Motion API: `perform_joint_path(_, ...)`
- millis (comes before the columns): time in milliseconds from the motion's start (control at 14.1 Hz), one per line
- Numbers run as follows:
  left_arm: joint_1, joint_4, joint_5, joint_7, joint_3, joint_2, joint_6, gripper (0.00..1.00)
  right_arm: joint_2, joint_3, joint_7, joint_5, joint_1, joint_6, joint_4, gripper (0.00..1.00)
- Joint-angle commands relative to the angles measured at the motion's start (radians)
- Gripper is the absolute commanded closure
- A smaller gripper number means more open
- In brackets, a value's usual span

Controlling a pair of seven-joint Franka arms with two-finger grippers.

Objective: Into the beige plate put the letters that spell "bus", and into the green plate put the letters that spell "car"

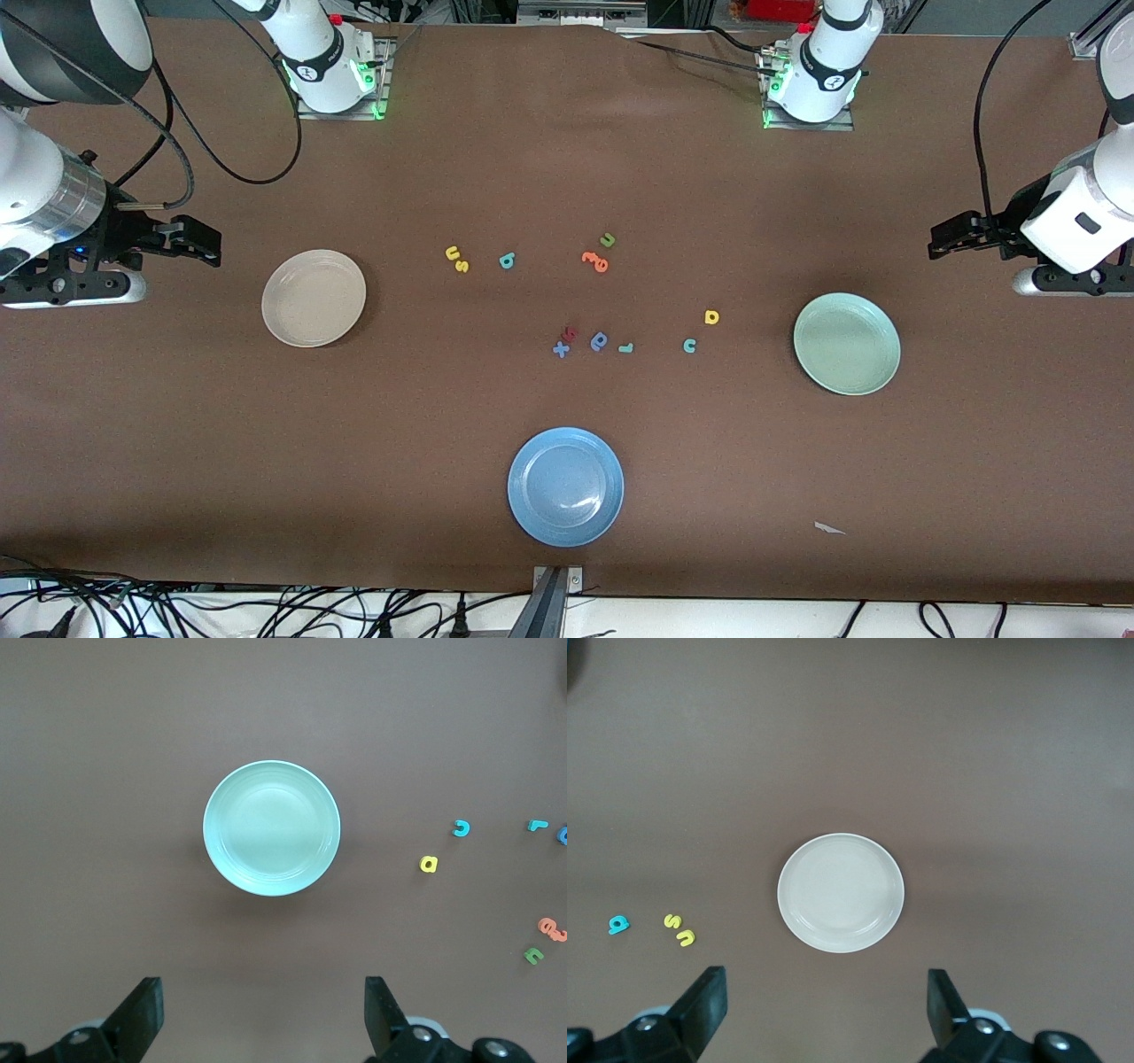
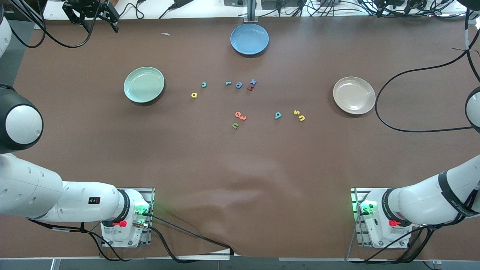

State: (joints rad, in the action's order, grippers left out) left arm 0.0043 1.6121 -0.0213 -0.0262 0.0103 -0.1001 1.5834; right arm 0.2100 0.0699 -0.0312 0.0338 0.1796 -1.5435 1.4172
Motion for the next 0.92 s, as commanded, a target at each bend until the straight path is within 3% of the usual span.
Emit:
perform_joint_path(0, 0.005, -0.018, 0.027, 0.023, 0.004, -0.006, -0.010, 0.00, -0.011, 0.004, 0.005, -0.022, -0.003, 0.020, -0.008, 0.00)
perform_joint_path(851, -0.006, -0.015, 0.020, 0.022, 0.007, -0.018, -0.008, 0.00, 0.003, 0.002, 0.013, -0.023, 0.001, 0.011, -0.007, 0.00)
